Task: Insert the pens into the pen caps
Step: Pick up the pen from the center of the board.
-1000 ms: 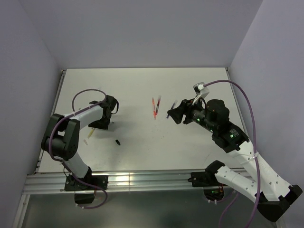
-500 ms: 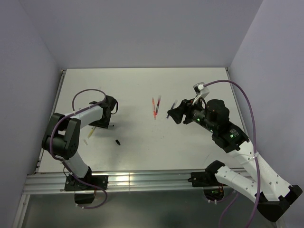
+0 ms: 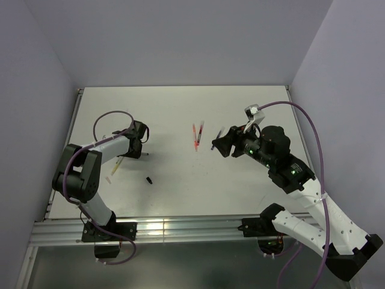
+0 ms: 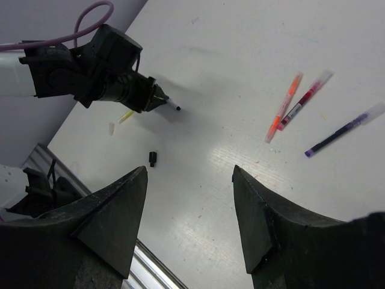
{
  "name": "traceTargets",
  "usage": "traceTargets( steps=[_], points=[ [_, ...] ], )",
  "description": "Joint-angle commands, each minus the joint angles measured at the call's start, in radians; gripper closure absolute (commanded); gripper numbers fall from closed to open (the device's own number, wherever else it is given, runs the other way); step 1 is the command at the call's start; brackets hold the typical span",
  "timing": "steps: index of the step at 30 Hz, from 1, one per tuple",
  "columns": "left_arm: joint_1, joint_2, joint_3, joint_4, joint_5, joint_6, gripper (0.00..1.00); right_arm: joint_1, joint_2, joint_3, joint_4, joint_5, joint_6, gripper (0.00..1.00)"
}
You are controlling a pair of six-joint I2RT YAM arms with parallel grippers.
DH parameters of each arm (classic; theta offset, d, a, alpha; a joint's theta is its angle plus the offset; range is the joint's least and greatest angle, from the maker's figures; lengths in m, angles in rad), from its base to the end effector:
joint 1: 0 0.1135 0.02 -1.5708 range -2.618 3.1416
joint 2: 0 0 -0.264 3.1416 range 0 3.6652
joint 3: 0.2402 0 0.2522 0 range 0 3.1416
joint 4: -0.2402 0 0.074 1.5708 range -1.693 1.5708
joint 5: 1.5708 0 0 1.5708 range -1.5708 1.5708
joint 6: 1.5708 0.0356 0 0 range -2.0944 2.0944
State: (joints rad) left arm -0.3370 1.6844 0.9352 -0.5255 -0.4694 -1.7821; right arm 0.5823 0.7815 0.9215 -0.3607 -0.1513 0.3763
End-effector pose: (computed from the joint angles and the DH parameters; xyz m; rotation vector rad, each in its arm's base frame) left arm 0.2894 -0.0843 0.1518 -1.7829 1.8827 -0.0339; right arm 0.1418 0.0998 0.3691 -0.3038 1.8403 0.8125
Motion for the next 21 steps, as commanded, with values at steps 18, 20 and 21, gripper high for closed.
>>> traceTargets(
  steps=[18,20,21],
  points=[
    [-0.022,0.016,0.016,0.050,0.195,0.424,1.00,-0.009,0.071,0.028,0.023,-0.068,-0.013,0.33],
    [-0.033,-0.020,0.007,0.082,0.207,0.478,1.00,-0.009,0.093,0.030,0.031,-0.088,-0.005,0.34],
    [-0.045,-0.053,-0.002,0.116,0.230,0.495,1.00,-0.007,0.099,0.030,0.043,-0.109,0.001,0.33]
  ],
)
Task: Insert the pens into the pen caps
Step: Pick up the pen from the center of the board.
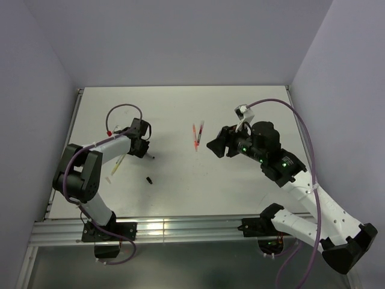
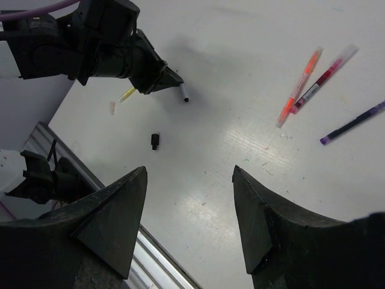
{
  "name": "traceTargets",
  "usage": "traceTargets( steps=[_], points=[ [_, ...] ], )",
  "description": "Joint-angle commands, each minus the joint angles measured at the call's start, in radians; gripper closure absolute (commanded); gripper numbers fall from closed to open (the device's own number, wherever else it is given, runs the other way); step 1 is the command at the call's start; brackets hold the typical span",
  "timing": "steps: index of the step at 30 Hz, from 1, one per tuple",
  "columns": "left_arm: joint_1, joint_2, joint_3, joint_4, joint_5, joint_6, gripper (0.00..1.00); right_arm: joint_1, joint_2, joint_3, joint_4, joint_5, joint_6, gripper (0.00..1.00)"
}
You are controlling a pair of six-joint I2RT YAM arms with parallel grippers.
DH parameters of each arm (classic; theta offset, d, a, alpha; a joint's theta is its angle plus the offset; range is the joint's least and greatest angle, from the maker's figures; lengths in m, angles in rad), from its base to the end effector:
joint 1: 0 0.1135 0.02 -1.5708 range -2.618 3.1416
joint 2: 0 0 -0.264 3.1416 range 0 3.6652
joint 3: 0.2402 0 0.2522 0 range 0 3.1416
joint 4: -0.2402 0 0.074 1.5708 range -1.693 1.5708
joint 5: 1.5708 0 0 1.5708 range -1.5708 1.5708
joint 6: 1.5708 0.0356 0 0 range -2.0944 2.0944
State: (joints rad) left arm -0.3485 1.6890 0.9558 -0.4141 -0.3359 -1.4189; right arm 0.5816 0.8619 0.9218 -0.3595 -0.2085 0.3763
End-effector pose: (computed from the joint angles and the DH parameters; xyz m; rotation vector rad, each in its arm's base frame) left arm 0.3024 -0.0974 0.1582 -1.4151 2.1998 -0.1533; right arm 0.1573 0.1122 0.3563 -0.3492 1.9223 0.8431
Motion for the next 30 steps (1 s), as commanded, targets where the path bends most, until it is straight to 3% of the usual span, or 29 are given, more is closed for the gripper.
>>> traceTargets(
  steps=[1,14,30],
  points=[
    [-0.041,-0.075,-0.026,0.023,0.106,0.162,1.00,-0.008,0.026,0.029,0.048,-0.067,0.006,0.33],
    [-0.214,-0.348,-0.015,0.241,0.228,0.316,1.00,0.006,0.233,-0.044,0.355,-0.250,0.087,0.35],
    [-0.322,-0.488,-0.052,0.524,0.328,0.360,1.00,0.018,0.379,0.034,0.412,-0.293,0.107,0.40]
  ],
)
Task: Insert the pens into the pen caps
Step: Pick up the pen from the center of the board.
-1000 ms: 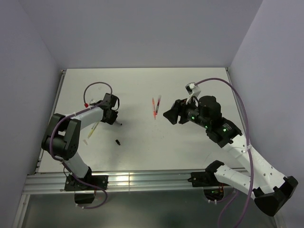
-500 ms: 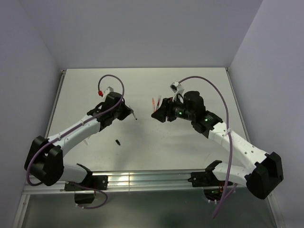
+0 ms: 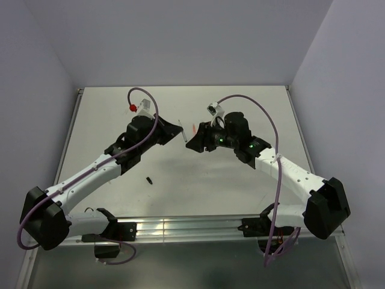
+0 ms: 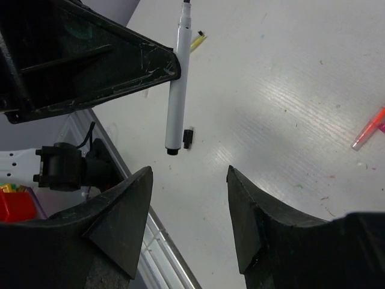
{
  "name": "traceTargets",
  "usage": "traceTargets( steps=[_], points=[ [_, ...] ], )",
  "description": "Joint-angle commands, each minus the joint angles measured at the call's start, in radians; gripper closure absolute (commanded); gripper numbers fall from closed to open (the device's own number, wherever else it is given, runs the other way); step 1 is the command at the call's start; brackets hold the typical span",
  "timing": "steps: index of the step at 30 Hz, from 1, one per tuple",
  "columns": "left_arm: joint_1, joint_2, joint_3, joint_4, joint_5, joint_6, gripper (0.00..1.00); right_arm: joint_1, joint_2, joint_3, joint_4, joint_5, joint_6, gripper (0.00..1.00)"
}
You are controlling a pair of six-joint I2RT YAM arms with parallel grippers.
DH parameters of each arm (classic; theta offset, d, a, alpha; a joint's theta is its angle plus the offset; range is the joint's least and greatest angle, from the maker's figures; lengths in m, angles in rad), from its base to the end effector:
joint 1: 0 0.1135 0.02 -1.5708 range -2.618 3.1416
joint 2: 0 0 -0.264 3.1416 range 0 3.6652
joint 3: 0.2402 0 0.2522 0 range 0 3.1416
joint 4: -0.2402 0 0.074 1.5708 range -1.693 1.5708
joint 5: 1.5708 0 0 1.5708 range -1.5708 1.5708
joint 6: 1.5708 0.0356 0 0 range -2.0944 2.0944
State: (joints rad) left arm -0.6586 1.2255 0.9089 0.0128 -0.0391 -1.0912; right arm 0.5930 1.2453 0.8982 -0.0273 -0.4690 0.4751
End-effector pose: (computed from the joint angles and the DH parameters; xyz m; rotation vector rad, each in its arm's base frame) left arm 0.2276 -0.1743 0.3099 -0.4679 1.9926 -1.1280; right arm 0.2272 0.1725 0.2981 -0.4558 2.0351 1.1374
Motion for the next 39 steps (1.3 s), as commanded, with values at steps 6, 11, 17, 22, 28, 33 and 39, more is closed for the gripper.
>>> traceTargets(
  steps=[6,11,17,22,28,33,39],
  points=[
    [-0.032,-0.026,0.013,0.096,0.044,0.053,1.00,0.007,0.013,0.084,0.078,-0.037,0.016,0.40],
    [-0.047,-0.017,0.019,0.111,0.056,0.057,1.00,0.007,0.025,0.097,0.070,-0.037,0.020,0.40],
    [-0.071,0.005,0.041,0.116,0.062,0.059,1.00,0.007,0.040,0.105,0.070,-0.034,0.023,0.42],
    [-0.091,0.020,0.047,0.125,0.064,0.053,1.00,0.007,0.040,0.108,0.060,-0.022,0.022,0.45],
    [-0.114,0.029,0.047,0.134,0.062,0.037,1.00,0.007,0.037,0.108,0.052,-0.013,0.022,0.58],
    [-0.134,0.038,0.059,0.133,0.074,0.036,1.00,0.007,0.031,0.110,0.038,0.024,0.014,0.68],
    [-0.151,0.040,0.051,0.112,0.064,0.022,1.00,0.007,0.025,0.114,0.010,0.059,0.007,1.00]
  ],
)
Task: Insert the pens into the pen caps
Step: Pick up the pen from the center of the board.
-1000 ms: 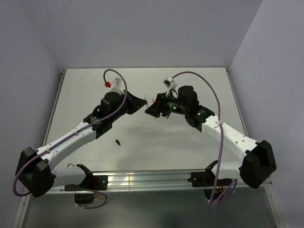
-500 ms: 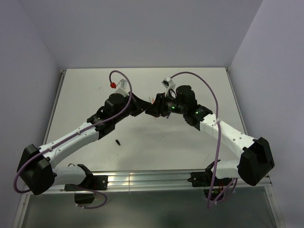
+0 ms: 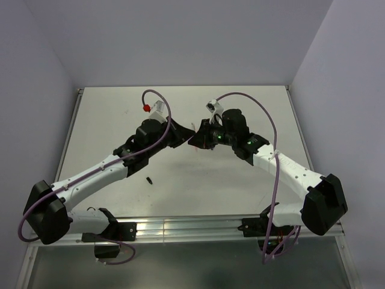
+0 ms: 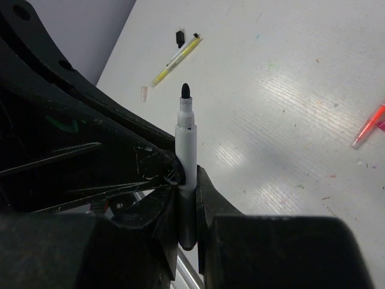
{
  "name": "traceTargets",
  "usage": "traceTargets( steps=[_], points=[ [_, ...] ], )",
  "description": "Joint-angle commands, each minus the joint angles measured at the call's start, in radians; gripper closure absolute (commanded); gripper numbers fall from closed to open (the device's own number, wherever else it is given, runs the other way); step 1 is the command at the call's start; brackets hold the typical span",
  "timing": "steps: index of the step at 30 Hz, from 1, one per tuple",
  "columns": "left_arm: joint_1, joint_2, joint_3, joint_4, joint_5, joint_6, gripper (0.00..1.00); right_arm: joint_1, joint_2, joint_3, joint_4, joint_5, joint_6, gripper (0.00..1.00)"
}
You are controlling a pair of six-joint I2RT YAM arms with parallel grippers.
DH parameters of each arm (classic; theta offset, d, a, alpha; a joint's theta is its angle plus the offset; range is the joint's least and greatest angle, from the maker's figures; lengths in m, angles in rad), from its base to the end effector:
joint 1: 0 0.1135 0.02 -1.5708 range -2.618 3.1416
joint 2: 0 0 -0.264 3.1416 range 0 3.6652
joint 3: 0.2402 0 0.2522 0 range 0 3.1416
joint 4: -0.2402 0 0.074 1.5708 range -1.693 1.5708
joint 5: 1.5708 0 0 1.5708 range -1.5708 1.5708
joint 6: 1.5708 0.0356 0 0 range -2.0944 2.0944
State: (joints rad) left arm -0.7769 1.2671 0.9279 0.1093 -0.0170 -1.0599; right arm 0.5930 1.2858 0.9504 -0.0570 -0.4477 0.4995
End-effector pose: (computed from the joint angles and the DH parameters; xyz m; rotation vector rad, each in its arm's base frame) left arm 0.2134 -0.2090 0.3155 -0.2952 1.9765 -1.2489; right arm 0.2359 0.1776 0.3023 -0.4139 2.0656 1.1283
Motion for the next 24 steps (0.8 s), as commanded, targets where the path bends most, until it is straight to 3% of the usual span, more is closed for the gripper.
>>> traceTargets(
  steps=[1,11,15,18,22,24],
  points=[
    [-0.033,-0.005,0.034,0.007,0.022,-0.009,1.00,0.007,-0.022,0.063,0.034,0.041,-0.019,1.00],
    [-0.033,-0.072,0.147,-0.206,-0.147,0.052,0.55,0.007,-0.086,0.050,-0.024,0.073,-0.052,1.00],
    [-0.030,-0.100,0.213,-0.356,-0.285,0.014,0.49,0.005,-0.111,0.036,-0.030,0.081,-0.055,1.00],
    [-0.030,-0.104,0.267,-0.590,-0.377,-0.060,0.40,0.002,-0.126,0.024,-0.041,0.093,-0.058,1.00],
    [-0.021,-0.115,0.284,-0.900,-0.497,-0.191,0.46,-0.004,-0.141,0.008,-0.043,0.077,-0.055,1.00],
    [-0.019,-0.121,0.255,-0.976,-0.517,-0.242,0.46,-0.004,-0.146,0.001,-0.041,0.066,-0.056,1.00]
  ],
)
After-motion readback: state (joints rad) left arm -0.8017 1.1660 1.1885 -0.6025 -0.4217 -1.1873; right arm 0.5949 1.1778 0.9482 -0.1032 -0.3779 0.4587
